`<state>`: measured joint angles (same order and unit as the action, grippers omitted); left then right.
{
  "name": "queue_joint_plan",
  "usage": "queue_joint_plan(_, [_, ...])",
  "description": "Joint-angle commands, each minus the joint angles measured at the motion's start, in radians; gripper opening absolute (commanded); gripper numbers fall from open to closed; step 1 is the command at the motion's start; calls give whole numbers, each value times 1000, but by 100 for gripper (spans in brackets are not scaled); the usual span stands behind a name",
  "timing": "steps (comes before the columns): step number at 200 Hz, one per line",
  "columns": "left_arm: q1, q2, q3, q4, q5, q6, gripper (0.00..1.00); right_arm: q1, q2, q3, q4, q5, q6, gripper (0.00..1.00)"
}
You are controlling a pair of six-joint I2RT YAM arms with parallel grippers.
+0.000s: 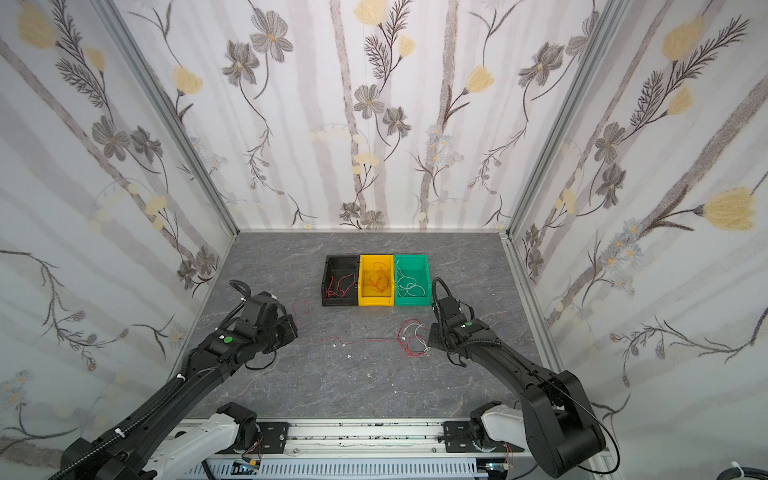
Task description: Untangle the cables
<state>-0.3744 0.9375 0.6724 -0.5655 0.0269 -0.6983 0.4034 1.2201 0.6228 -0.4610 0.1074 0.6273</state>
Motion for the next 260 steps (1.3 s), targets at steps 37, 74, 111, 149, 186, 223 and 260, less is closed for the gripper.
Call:
queue_joint_plan(37, [43,-5,18,-55,-38,34,0,-21,-11,-4,-32,7,-4,1])
queue_joint_plan(74, [49,-7,18,-7,47,42,0,-16,-13,-2,10,-91,-34,4])
queue_joint_plan(111, [47,-21,77,-8,96,45,0,36,5,22,69,-197,-47,12])
queue_joint_plan(149, [40,-38,172,-31,174,50,0,93,34,72,65,-217,-56,21])
queue_joint_plan(186, [8,-27,262,-39,206,58,0,102,23,93,73,-248,-57,35])
queue_joint_plan(223, [-9,35,350,-32,199,87,0,103,-20,103,63,-252,-61,42])
queue_joint_plan(260, [-14,152,438,35,202,108,0,103,-52,100,47,-240,-67,43])
